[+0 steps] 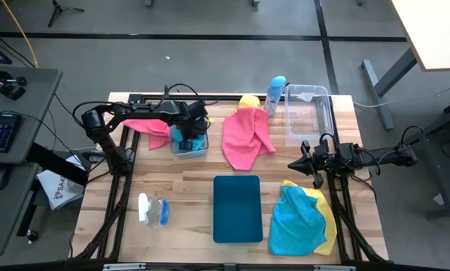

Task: Sort microfiber towel by color & place in baskets
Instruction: Put the top blue towel into the left transparent bin, then put the blue towel into the left transparent bin

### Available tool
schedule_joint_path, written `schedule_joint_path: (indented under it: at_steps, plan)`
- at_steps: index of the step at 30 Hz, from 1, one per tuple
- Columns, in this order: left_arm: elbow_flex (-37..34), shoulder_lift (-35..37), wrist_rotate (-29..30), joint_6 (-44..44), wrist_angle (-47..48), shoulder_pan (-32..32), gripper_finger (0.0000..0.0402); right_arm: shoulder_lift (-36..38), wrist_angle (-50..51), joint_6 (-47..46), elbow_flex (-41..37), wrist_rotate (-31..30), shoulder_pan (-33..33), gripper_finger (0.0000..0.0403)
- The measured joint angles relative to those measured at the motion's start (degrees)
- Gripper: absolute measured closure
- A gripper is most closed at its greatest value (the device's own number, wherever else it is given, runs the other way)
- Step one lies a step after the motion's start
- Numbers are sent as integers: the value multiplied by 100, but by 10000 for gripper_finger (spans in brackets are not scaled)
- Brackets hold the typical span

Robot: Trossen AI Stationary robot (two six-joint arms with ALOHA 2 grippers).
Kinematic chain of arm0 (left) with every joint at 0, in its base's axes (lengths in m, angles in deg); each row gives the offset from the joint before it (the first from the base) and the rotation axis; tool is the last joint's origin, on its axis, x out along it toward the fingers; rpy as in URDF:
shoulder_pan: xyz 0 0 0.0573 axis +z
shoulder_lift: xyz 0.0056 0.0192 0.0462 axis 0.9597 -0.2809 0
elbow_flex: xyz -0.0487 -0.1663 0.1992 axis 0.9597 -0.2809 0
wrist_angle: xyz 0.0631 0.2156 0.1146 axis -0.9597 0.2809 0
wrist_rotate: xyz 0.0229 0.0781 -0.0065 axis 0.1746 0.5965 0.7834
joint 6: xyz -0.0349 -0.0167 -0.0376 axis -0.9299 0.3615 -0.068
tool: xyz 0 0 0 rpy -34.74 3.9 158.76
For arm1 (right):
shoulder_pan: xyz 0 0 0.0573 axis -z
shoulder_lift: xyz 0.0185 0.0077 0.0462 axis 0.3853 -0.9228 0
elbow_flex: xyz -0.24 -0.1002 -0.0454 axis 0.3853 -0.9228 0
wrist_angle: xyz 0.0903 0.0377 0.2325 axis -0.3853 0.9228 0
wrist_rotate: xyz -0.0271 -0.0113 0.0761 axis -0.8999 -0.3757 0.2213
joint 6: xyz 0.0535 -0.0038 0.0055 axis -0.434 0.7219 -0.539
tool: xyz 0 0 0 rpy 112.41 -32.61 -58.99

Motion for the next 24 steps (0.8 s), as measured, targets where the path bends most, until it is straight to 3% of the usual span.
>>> schedule_joint_path:
  at_steps: [7,16,19,22,24]
  plan:
    - [582,47,126,-556,826,-116,370,1,0,-1,0,0,-1,402]
    - [1522,408,90,-1277,1459,-175,259,1,0,-1,1,0,-1,402]
    - [1897,544,40,-1624,2049,-207,224,1,0,0,0,2,-1,402]
    - [2151,843,-505,-2193,2365,-212,202,1,0,0,-1,0,-1,402]
    - [2028,1190,-1157,-2530,1856,-197,195,1,0,1,1,2,1,402]
